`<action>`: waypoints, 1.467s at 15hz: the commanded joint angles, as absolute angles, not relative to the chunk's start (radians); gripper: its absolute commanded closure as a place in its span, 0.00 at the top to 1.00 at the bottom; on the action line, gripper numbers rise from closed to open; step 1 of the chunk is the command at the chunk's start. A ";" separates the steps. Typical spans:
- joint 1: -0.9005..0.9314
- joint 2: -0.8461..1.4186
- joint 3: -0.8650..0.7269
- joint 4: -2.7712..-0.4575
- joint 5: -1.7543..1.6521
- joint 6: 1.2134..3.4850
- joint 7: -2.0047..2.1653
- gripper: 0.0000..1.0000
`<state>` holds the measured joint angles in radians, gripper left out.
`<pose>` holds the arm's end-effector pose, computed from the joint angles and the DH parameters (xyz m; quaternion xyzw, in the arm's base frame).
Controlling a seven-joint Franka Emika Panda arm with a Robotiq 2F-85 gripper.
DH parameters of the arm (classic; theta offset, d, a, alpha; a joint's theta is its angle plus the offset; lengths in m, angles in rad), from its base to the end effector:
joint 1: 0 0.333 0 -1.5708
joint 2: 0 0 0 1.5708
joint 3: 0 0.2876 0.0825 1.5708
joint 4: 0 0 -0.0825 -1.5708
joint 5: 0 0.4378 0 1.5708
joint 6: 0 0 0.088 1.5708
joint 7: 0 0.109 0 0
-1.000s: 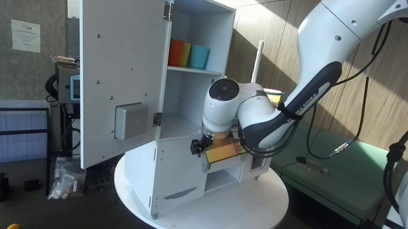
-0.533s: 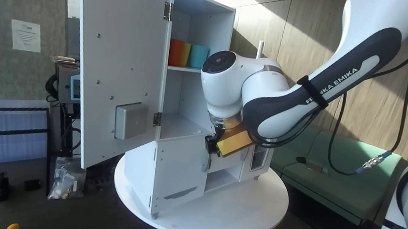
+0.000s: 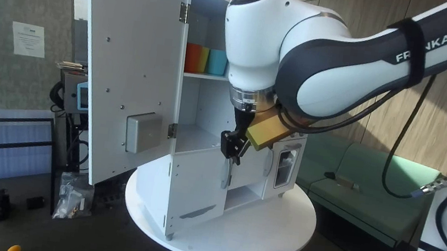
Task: Close all the cabinet doors
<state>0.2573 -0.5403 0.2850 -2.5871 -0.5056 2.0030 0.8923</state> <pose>0.3941 0.1910 0.3849 0.9522 -0.0761 0.1594 0.2491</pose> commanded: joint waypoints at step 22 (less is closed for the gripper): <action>0.228 -0.490 0.741 -2.475 -0.649 2.234 1.293 1.00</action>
<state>0.2637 -0.5574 0.7086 -2.5753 -0.6167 2.1964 1.2426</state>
